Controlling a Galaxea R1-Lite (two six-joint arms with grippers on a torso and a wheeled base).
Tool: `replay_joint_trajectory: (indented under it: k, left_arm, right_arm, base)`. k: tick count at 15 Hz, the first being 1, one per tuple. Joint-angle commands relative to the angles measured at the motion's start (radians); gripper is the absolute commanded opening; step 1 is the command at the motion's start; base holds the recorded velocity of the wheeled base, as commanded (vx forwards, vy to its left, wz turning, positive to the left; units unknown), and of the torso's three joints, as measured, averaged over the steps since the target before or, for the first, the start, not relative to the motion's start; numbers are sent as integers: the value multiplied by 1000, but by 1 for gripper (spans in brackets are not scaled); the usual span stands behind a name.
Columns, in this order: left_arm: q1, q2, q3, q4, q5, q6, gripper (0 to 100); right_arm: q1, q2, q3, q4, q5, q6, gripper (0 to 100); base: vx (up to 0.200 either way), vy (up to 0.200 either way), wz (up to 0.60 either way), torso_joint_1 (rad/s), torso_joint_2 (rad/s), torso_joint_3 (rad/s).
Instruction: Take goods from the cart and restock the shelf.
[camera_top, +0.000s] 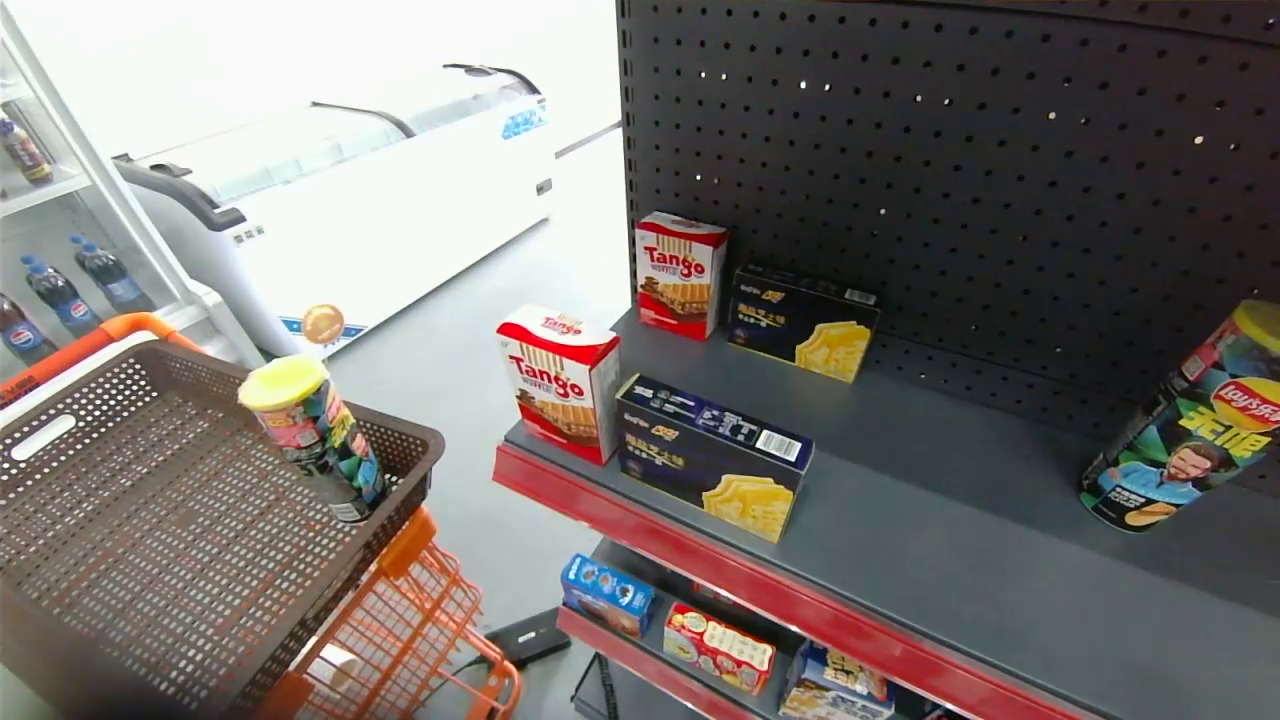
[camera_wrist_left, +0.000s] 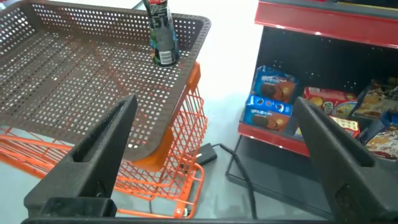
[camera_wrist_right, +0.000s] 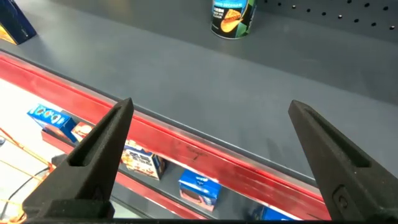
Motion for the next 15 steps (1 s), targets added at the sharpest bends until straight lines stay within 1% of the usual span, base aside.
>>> replay_joint_trajectory:
  k: [1, 2, 3, 4, 5, 6, 7, 8, 9, 10, 11, 12, 13, 14, 15]
  left_arm:
    - [3, 1, -58, 5, 7, 31, 100]
    - [5, 66, -140, 22, 10, 59, 100]
    - [5, 208, -236, 51, 26, 55, 100]
    - [5, 244, -261, 50, 36, 48, 100]
    - [5, 412, -322, 45, 78, 25, 100]
    - [5, 489, -337, 28, 81, 22, 100]
    - [5, 564, -347, -4, 81, 16, 100]
    - [6, 650, -354, -56, 81, 3, 100]
    - [18, 728, -362, -124, 81, -6, 100]
    - [32, 837, -367, -236, 82, -6, 100]
    - [91, 935, -370, -309, 72, -4, 100]
    - [147, 983, -374, -334, 53, 0, 100]
    - [196, 1023, -377, -352, 26, 13, 100]
    - [232, 1115, -394, -369, -8, 79, 100]
    - [232, 1161, -390, -374, -14, 86, 100]
  right_arm:
    - [0, 1, 0, 0, 0, 0, 100]
    - [0, 1, 0, 0, 0, 0, 100]
    - [0, 1, 0, 0, 0, 0, 100]
    - [0, 1, 0, 0, 0, 0, 100]
    - [0, 1, 0, 0, 0, 0, 100]
    - [0, 1, 0, 0, 0, 0, 100]
    - [0, 1, 0, 0, 0, 0, 100]
    - [0, 1, 0, 0, 0, 0, 100]
    - [0, 1, 0, 0, 0, 0, 100]
    - [0, 1, 0, 0, 0, 0, 100]
    - [0, 1, 0, 0, 0, 0, 100]
    - [0, 1, 0, 0, 0, 0, 100]
    - [0, 1, 0, 0, 0, 0, 100]
    - [0, 1, 0, 0, 0, 0, 100]
    - [0, 1, 0, 0, 0, 0, 100]
  base:
    - [0, 0, 0, 0, 0, 0]
    - [0, 0, 0, 0, 0, 0]
    - [0, 0, 0, 0, 0, 0]
    - [0, 0, 0, 0, 0, 0]
    - [0, 0, 0, 0, 0, 0]
    - [0, 0, 0, 0, 0, 0]
    - [0, 0, 0, 0, 0, 0]
    - [0, 0, 0, 0, 0, 0]
    - [0, 0, 0, 0, 0, 0]
    - [0, 0, 0, 0, 0, 0]
    - [0, 0, 0, 0, 0, 0]
    - [0, 0, 0, 0, 0, 0]
    - [0, 0, 0, 0, 0, 0]
    - [0, 0, 0, 0, 0, 0]
    - [0, 0, 0, 0, 0, 0]
